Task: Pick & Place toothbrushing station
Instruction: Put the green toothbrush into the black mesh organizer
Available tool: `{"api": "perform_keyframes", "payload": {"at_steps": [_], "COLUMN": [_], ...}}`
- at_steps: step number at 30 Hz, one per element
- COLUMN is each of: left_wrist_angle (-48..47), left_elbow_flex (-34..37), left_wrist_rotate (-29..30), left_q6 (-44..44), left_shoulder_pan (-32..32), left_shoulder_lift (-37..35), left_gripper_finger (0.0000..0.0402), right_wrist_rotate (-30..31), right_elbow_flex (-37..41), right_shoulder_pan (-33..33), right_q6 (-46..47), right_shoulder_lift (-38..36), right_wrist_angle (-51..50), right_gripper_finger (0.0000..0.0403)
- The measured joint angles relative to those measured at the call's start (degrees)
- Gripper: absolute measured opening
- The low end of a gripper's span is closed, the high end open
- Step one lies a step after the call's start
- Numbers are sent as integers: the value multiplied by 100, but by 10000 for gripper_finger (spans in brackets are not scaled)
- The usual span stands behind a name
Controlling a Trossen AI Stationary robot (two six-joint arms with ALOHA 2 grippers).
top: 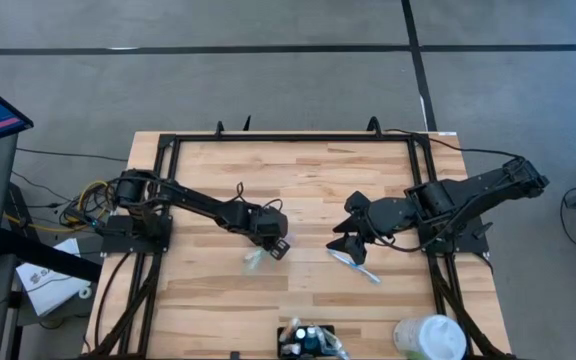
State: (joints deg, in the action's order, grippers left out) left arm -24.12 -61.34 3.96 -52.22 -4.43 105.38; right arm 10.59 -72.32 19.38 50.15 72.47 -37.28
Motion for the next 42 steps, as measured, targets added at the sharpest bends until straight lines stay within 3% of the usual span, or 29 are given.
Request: {"api": "perform_keyframes", "payload": {"at_steps": [2,8,15,20,26,31,36,42], "left_wrist_angle": [18,11,-65,0,686,1892,2752,3035], "left_elbow_flex": [0,-6,11,11,11,9,6,9], "left_wrist_rotate": [-78,-96,-56,280,872,1206,1420,1428], "left_q6": [81,108,132,101,94,369,703,1024], "left_shoulder_pan": [0,-56,-191,-301,-468,-574,-719,-969], "left_shoulder_lift": [0,-124,-745,-1372,-2189,-2729,-3008,-3068], "left_gripper_finger": [11,14,9,6,6,6,6,7], "right_wrist_rotate": [0,0,-2,0,0,11,24,46], "right_elbow_flex": [0,-2,-6,-6,-6,-6,-6,-6], "right_shoulder_pan": [0,15,13,0,2,23,48,164], "right_q6": [0,22,28,29,-43,-338,-503,-564], "right_shoulder_lift": [0,0,0,0,0,-4,-4,-4], "right_wrist_angle": [-2,0,0,33,430,1305,1837,2045], "right_gripper_finger": [282,282,282,282,282,282,282,282]}}
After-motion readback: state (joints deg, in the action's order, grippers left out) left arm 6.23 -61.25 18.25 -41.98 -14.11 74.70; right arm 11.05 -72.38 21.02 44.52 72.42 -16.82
